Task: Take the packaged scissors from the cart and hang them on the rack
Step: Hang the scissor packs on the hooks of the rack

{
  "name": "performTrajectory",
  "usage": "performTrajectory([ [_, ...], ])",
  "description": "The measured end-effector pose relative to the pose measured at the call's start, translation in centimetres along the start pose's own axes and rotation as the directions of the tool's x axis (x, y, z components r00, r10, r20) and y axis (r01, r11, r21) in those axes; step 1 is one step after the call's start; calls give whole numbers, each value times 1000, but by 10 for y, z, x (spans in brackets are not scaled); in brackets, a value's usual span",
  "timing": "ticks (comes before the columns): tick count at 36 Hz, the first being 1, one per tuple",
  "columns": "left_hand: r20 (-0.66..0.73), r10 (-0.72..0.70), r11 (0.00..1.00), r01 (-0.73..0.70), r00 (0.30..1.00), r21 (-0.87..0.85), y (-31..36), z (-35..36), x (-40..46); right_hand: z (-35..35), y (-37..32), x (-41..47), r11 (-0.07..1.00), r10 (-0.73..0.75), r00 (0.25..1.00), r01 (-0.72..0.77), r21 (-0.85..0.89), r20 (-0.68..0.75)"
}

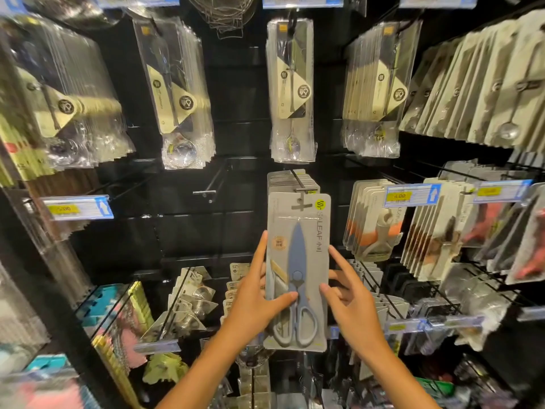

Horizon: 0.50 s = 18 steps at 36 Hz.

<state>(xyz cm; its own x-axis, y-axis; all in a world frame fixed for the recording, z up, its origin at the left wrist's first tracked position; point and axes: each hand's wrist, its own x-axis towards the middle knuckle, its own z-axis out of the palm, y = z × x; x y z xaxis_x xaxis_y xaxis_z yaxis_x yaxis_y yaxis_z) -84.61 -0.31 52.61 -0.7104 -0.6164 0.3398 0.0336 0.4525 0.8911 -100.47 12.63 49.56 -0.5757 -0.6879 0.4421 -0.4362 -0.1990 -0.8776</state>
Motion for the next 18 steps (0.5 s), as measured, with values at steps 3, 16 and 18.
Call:
performTrajectory([
  [3,-1,-2,1000,2,1000,11,2,4,5,-4,0,3,1000,2,1000,-1,-15,7],
  [16,47,-72,996,69,996,48,-5,2,16,-9,8,11,997,33,998,-30,-65,49],
  [18,88,-95,994,89,992,71,-5,-2,22,-10,11,17,996,31,997,-25,-83,69],
])
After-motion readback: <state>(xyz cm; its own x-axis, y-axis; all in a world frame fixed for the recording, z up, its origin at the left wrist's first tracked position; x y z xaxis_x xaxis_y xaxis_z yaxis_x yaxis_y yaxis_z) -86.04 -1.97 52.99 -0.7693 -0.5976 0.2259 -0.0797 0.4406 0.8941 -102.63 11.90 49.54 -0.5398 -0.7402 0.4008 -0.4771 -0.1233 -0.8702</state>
